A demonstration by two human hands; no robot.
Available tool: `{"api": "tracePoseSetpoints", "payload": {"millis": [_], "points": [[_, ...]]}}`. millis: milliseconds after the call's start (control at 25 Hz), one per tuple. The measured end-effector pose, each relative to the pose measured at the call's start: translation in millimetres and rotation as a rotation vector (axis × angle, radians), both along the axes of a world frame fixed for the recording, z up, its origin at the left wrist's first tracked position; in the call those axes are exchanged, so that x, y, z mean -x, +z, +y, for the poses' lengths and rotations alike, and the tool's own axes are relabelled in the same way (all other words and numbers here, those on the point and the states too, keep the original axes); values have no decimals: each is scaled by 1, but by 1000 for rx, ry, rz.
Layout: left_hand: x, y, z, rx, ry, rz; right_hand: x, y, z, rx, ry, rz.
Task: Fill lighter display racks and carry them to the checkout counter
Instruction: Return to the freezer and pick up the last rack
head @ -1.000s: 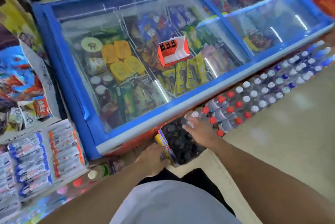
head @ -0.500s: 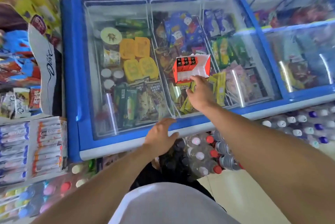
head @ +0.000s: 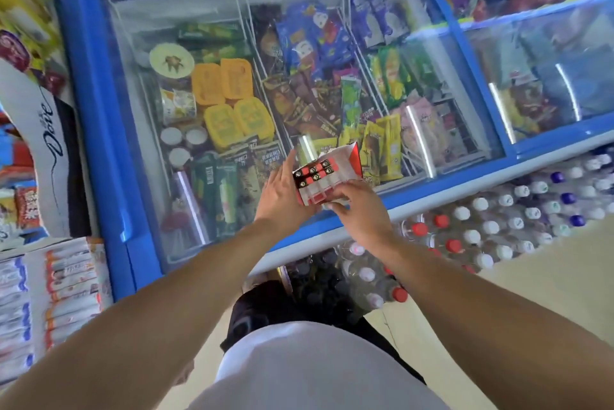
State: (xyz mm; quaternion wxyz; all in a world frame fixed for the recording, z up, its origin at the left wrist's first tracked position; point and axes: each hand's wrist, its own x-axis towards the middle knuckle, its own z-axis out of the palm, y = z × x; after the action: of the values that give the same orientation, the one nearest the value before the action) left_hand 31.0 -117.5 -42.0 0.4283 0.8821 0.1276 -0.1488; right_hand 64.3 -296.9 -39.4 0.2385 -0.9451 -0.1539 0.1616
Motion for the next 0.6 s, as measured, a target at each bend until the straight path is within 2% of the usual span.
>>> {"api": "tracePoseSetpoints", "payload": {"millis": [40,160,240,400,600], "points": [[3,-2,-1,-15,-27,-6,7,-3,-2,-68,-84,-13],[10,-7,1,-43,-35,-30,19,-8,-7,-229,-512,4],[12,-8,6,-1,-45,-6,20,-5,-7,-272,-651,66],[27,-15,11,124,-96,16,28,1,-9,-283,-634,211],[58,-10,6,205,-202,21,68,11,-21,-328,-516,213]]}}
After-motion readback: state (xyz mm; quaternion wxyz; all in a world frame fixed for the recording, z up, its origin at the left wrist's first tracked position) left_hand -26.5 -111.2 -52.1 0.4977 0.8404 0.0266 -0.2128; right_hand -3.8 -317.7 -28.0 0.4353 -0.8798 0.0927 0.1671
